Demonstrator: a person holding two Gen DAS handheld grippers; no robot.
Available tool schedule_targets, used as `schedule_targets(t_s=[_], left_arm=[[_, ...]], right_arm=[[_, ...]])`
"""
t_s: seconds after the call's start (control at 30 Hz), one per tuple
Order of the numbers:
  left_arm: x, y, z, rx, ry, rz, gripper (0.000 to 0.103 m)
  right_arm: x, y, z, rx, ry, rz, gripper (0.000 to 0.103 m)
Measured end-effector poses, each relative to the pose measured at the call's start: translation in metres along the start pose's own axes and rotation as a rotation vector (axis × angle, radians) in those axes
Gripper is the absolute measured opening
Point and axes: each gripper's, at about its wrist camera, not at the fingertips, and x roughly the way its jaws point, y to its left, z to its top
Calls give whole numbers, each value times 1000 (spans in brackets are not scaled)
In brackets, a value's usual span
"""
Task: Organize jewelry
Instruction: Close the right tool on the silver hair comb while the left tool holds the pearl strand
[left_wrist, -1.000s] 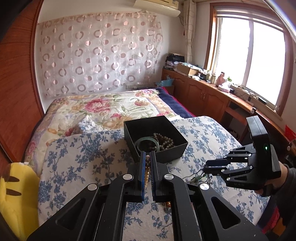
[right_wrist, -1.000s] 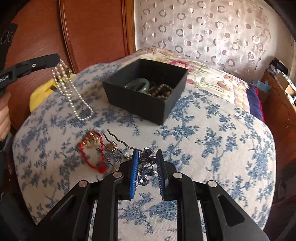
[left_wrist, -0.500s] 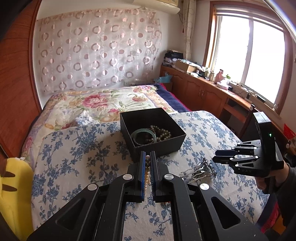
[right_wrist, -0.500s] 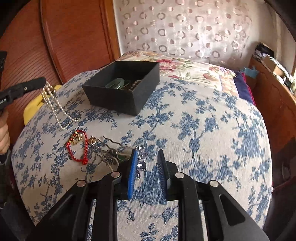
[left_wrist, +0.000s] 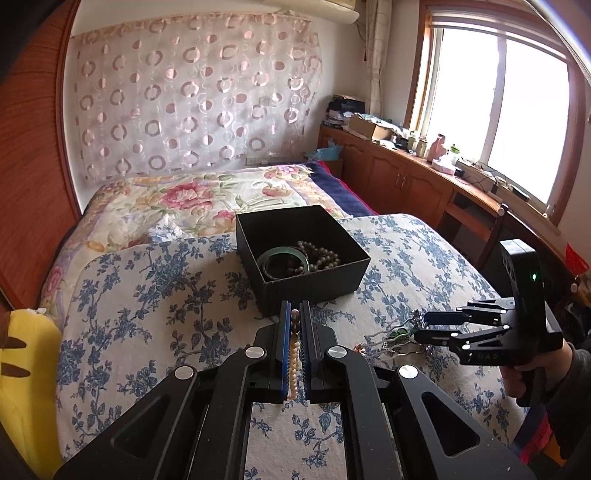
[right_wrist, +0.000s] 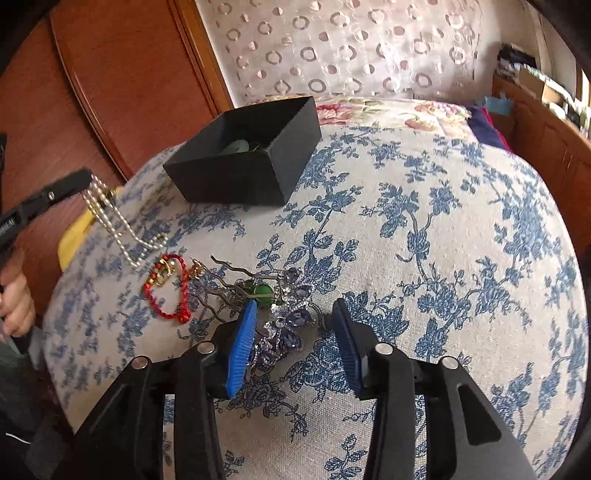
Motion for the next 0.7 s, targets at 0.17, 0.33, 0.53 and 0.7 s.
schedule_targets(t_s=[0.17,0.33,0.53,0.7], left_arm=[[0,0,0,0,-2,3,4],[0,0,0,-4,-7,5,4],[-3,0,1,-3,-17,-2,4],[-8,1,1,-5,-26,-1,4]], right_arm=[[-3,2,-1,-25,8,5,29],[-23,10,11,-123,-29,-79,29],[-42,31,36,-317,-51,-234,29],[-33,48,46,-484,29,-321,29]])
